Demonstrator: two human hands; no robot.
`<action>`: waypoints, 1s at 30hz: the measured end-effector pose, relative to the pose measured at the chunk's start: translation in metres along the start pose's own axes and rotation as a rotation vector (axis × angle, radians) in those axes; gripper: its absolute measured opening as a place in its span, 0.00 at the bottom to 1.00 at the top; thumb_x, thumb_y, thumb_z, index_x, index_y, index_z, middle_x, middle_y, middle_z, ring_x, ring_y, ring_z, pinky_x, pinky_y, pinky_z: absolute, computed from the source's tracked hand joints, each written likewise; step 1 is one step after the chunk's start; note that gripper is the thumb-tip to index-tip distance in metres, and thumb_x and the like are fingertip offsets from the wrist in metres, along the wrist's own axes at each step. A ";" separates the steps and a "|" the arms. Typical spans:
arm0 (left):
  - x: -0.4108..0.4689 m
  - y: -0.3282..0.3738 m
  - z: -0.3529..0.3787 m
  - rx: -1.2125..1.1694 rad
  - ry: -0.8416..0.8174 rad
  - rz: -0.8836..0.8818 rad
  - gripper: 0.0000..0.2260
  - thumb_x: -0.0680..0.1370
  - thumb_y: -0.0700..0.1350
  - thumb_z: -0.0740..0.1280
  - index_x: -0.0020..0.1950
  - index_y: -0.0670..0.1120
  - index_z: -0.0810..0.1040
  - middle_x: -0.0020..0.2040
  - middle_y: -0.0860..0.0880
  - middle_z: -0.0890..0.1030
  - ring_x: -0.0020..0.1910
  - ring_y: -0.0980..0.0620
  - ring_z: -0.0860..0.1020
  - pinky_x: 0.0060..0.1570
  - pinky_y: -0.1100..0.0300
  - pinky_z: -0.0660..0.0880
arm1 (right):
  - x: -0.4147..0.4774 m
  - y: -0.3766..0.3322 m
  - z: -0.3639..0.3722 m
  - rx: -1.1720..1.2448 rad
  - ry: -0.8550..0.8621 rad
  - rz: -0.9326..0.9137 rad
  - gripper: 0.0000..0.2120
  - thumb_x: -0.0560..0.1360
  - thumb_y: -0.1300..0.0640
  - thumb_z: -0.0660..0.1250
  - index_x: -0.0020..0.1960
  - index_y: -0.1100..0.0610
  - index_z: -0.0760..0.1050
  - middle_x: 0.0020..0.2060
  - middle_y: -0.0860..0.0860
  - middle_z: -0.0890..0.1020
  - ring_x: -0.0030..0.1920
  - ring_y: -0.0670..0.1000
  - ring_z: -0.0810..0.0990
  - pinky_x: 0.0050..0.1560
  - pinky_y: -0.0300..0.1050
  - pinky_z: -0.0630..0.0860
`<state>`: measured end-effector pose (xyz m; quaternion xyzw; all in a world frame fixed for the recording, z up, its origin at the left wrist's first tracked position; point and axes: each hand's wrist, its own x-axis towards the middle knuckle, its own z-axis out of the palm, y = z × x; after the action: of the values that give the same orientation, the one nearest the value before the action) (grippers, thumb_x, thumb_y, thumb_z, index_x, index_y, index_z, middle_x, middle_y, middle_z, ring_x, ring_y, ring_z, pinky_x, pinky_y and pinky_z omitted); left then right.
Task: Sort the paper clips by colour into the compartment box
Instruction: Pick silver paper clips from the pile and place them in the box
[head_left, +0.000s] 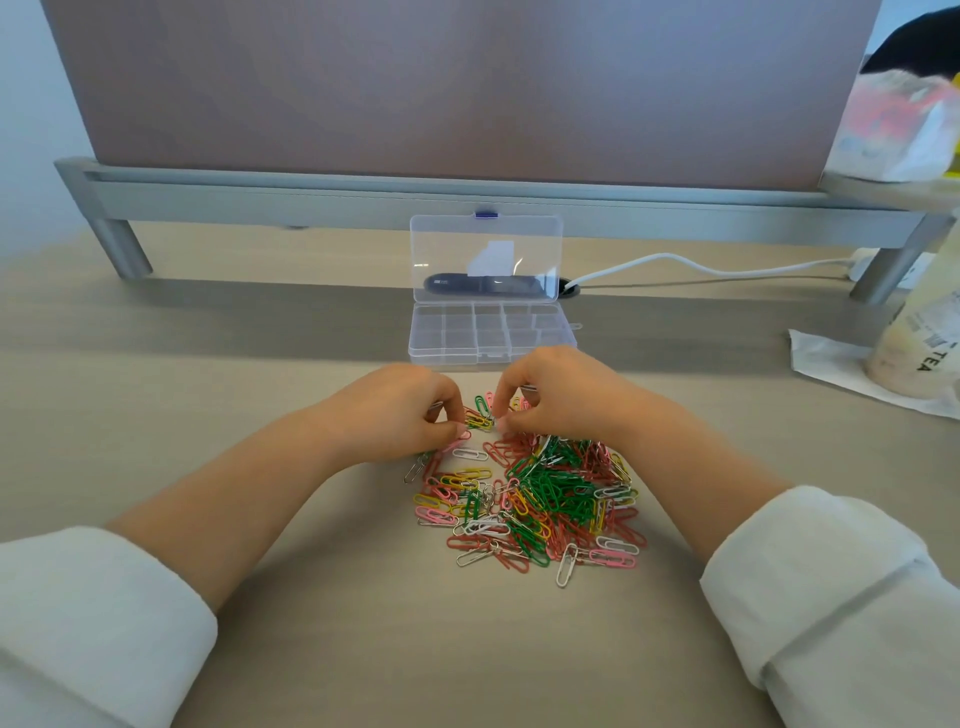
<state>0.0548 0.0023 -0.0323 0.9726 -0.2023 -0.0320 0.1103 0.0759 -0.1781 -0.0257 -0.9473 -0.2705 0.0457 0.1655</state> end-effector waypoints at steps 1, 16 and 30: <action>0.000 -0.001 0.001 0.002 0.002 0.000 0.07 0.76 0.51 0.64 0.50 0.50 0.78 0.32 0.57 0.68 0.32 0.60 0.67 0.31 0.67 0.61 | 0.000 0.000 0.001 -0.011 -0.013 0.003 0.07 0.69 0.48 0.72 0.46 0.48 0.81 0.33 0.40 0.70 0.39 0.43 0.72 0.42 0.41 0.70; -0.004 0.007 -0.003 -0.043 -0.042 0.094 0.07 0.71 0.53 0.72 0.47 0.54 0.82 0.27 0.55 0.68 0.28 0.61 0.70 0.28 0.69 0.62 | 0.000 0.001 -0.001 0.000 -0.041 0.022 0.06 0.70 0.55 0.73 0.46 0.48 0.83 0.47 0.45 0.79 0.51 0.47 0.77 0.55 0.47 0.76; -0.004 0.007 0.001 -0.100 -0.119 0.031 0.11 0.81 0.48 0.55 0.38 0.53 0.61 0.36 0.54 0.70 0.34 0.56 0.67 0.34 0.67 0.64 | 0.001 0.000 0.001 0.155 -0.104 0.033 0.12 0.81 0.56 0.52 0.38 0.50 0.62 0.34 0.47 0.70 0.34 0.46 0.65 0.35 0.41 0.64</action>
<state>0.0480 -0.0022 -0.0313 0.9590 -0.2215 -0.0982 0.1471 0.0763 -0.1777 -0.0263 -0.9323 -0.2589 0.1185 0.2232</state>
